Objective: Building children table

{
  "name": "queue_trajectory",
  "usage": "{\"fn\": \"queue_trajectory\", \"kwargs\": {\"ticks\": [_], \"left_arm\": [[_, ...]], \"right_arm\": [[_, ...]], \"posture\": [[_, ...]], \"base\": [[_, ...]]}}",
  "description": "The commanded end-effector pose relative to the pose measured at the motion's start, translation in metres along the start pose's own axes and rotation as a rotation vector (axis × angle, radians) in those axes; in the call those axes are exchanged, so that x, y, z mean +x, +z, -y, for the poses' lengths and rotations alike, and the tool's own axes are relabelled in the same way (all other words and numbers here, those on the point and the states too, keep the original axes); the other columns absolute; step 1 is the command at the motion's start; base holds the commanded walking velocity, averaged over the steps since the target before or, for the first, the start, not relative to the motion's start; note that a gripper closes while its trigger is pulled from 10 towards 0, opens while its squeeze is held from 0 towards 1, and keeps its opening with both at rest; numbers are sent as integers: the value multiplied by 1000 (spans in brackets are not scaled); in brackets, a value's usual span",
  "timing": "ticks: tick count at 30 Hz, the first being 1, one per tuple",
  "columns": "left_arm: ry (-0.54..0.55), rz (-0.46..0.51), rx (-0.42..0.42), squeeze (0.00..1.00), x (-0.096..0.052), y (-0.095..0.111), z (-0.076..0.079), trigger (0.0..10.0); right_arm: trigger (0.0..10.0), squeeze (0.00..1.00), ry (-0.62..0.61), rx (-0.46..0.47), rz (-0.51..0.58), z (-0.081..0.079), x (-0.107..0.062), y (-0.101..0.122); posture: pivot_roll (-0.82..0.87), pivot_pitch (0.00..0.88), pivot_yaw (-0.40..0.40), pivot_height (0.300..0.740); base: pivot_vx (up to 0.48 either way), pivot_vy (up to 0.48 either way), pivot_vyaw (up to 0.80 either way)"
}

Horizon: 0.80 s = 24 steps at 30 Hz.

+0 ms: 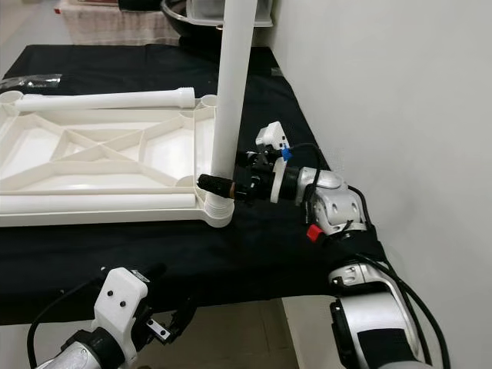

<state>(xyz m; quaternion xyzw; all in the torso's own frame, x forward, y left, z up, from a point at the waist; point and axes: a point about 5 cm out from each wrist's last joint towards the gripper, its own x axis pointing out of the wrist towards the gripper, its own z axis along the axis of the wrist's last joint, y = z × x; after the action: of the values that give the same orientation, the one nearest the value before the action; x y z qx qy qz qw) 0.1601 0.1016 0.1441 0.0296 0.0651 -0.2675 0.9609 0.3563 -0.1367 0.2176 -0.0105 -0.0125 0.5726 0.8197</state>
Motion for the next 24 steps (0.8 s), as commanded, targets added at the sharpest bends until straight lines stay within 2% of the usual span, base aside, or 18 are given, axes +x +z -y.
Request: {"fn": "queue_trajectory", "kwargs": {"ticks": [1, 7, 17, 18, 19, 20, 24], "left_arm": [[-7, -1, -9, 0, -2, 0, 2, 10000], [-3, -2, -14, 0, -2, -1, 3, 10000], [-3, -5, -16, 0, -1, -1, 3, 10000], [-3, -4, -14, 0, -1, -1, 3, 10000], [-3, -4, -14, 0, -1, -1, 3, 10000], [-2, -3, -13, 0, -1, -1, 3, 10000], [-1, -5, -14, 0, -1, -1, 3, 10000]], "right_arm": [[10000, 0, 4, -22, 4, 0, 3, 4], [10000, 0, 9, -47, 58, 0, 16, 14], [10000, 0, 16, -57, 89, -2, 22, 18], [7373, 0, 16, -59, 91, -2, 23, 18], [7373, 0, 16, -59, 91, -2, 23, 18], [0, 0, 16, -59, 94, -2, 24, 18], [0, 0, 12, -57, 104, -3, 26, 17]], "posture": [[149, 154, -105, 740], [148, 157, -108, 740], [147, 160, -110, 740], [147, 160, -110, 740], [147, 160, -110, 740], [148, 159, -110, 740], [148, 159, -110, 740]], "base": [[0, 0, 0], [0, 0, 0], [0, 0, 0], [0, 0, 0], [0, 0, 0], [0, 0, 0], [0, 0, 0]]}}
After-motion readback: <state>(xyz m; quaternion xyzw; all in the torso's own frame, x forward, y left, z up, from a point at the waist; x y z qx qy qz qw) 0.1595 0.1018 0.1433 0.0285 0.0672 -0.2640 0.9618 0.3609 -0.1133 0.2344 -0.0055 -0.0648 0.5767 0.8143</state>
